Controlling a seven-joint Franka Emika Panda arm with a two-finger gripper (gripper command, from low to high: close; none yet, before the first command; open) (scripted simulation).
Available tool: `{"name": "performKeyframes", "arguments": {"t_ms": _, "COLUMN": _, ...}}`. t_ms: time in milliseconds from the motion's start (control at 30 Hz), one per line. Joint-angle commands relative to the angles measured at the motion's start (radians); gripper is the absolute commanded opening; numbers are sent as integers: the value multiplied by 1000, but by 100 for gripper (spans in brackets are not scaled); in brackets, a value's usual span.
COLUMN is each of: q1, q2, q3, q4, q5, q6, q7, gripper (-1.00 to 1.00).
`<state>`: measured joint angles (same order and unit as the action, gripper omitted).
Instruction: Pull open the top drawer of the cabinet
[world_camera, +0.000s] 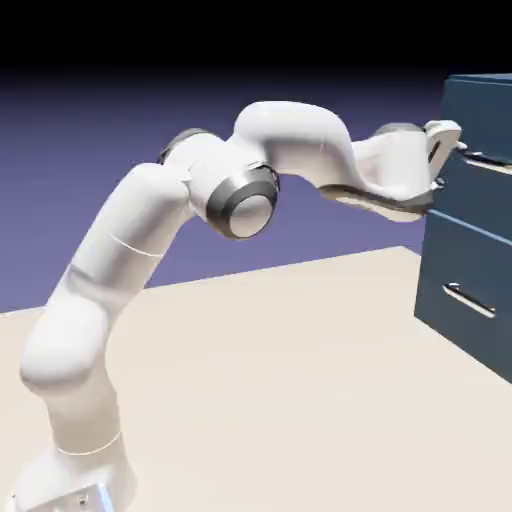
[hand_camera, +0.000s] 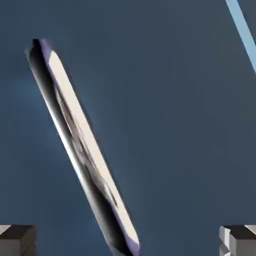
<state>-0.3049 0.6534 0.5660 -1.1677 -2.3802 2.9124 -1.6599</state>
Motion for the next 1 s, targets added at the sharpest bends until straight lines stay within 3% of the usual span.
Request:
{"name": "performKeyframes", "arguments": {"t_ms": 0, "q1": -6, "q2": 22, "q3": 10, "q4": 30, "q5": -43, "q6": -2, "q7": -44, "gripper": 0}}
{"name": "performKeyframes", "arguments": {"t_ms": 100, "q1": -17, "q2": 66, "q3": 30, "q4": 88, "q5": -128, "q6": -7, "q7": -129, "gripper": 0}}
{"name": "performKeyframes", "arguments": {"t_ms": 700, "q1": 13, "q2": 492, "q3": 413, "q4": 545, "q5": 129, "q6": 13, "q7": -877, "gripper": 0}}
{"name": "performKeyframes", "arguments": {"t_ms": 733, "q1": 13, "q2": 492, "q3": 413, "q4": 545, "q5": 129, "q6": 13, "q7": -877, "gripper": -100}}
{"name": "performKeyframes", "arguments": {"t_ms": 967, "q1": -88, "q2": 371, "q3": 402, "q4": 327, "q5": -22, "q6": -38, "q7": -644, "gripper": -100}}
